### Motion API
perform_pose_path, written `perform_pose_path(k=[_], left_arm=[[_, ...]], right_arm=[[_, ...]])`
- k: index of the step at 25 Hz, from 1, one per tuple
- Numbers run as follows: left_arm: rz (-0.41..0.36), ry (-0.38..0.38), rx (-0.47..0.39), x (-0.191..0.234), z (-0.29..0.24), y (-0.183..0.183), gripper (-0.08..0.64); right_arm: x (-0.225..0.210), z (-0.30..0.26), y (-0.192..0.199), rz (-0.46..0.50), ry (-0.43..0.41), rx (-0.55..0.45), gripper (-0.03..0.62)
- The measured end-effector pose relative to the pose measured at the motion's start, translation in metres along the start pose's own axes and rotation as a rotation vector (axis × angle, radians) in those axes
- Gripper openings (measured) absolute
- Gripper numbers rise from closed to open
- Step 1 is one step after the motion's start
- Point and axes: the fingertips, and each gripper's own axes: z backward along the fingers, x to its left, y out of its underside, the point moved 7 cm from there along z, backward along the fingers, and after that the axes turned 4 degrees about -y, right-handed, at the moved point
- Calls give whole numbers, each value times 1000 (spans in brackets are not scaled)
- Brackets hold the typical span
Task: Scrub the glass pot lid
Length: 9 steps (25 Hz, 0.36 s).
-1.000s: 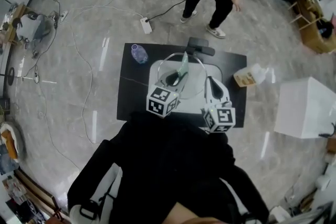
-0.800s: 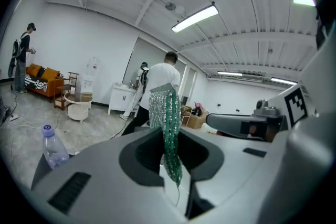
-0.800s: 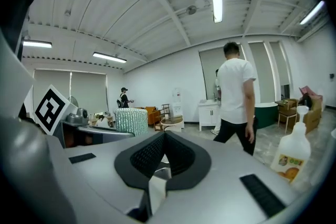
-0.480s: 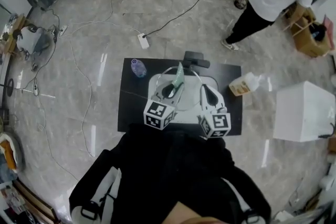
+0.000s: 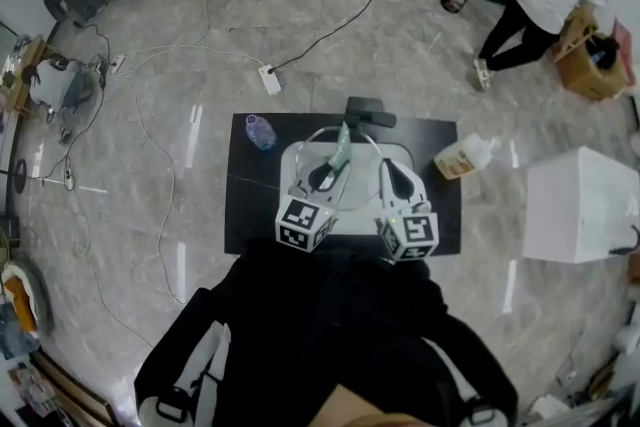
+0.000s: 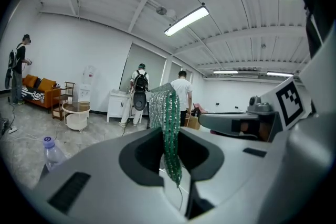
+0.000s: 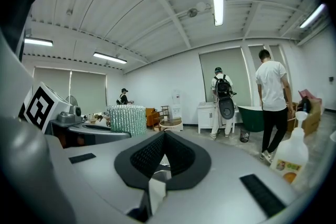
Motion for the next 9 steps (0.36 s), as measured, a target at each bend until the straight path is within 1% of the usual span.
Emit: perform_pose_path(k=[5, 9], left_arm=[[6, -6, -1, 1, 0, 0, 58], [8, -7, -4, 0, -3, 0, 58]], right_arm=[[-1, 3, -3, 6, 7, 27, -8], [-6, 4, -2, 4, 10, 14, -8]])
